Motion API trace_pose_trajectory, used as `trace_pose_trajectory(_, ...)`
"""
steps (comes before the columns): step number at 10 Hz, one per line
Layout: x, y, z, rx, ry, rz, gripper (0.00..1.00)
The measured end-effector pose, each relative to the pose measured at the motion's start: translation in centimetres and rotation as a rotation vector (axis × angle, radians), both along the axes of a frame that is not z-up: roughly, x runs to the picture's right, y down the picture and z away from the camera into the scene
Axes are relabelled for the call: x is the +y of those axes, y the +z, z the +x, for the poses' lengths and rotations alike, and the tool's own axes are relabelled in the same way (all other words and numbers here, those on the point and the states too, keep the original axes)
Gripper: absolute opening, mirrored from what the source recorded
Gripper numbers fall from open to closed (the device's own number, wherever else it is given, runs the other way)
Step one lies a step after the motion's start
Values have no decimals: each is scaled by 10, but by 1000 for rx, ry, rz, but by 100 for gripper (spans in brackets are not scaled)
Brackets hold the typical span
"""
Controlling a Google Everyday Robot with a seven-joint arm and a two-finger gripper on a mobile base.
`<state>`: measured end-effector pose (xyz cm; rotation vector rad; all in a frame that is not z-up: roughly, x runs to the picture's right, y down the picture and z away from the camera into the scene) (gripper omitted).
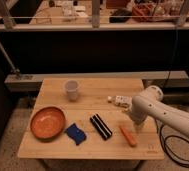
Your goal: Place the pepper in the ceramic bowl
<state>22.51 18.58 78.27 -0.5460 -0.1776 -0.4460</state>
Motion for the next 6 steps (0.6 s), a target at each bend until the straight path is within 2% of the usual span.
trace_pose_trajectory(6,1,0,1,-55,-120,7,80)
